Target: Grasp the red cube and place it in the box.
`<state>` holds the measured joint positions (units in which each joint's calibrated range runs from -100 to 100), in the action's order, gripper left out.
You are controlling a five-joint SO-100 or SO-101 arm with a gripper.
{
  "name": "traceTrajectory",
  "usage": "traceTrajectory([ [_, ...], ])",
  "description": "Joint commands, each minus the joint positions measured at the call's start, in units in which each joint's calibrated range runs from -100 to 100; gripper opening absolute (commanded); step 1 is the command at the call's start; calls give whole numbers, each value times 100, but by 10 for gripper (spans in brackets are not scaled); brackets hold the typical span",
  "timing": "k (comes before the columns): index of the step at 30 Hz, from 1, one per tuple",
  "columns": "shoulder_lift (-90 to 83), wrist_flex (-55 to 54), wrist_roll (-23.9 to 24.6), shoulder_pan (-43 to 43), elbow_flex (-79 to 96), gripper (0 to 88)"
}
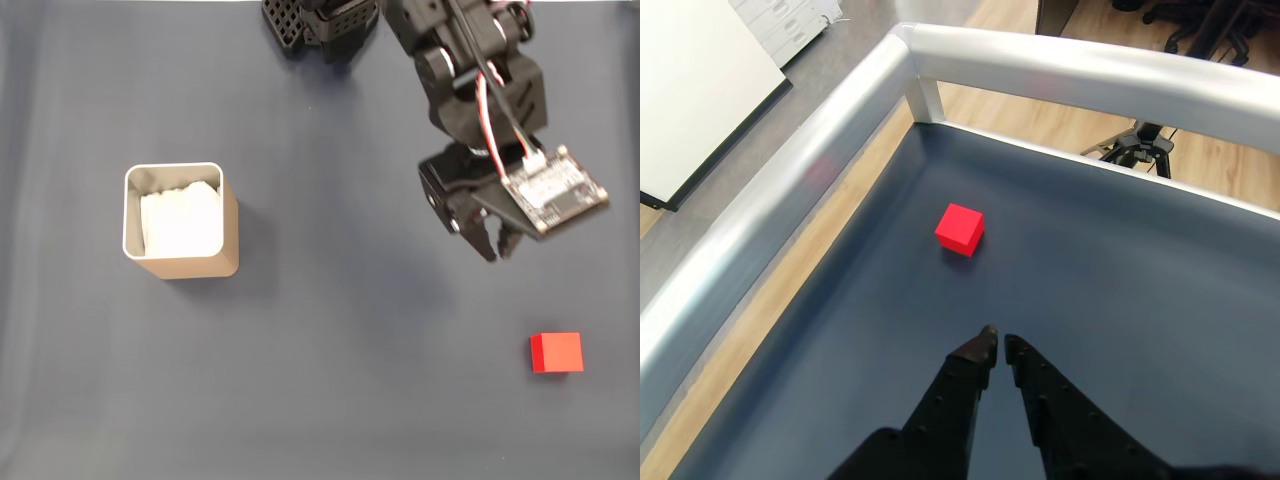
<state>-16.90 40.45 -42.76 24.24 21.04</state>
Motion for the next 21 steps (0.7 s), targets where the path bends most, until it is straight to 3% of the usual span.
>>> traceTrajectory([
  [1,353,-94,34,43,-746,56],
  [21,3105,-406,142,-6,-3134,137],
])
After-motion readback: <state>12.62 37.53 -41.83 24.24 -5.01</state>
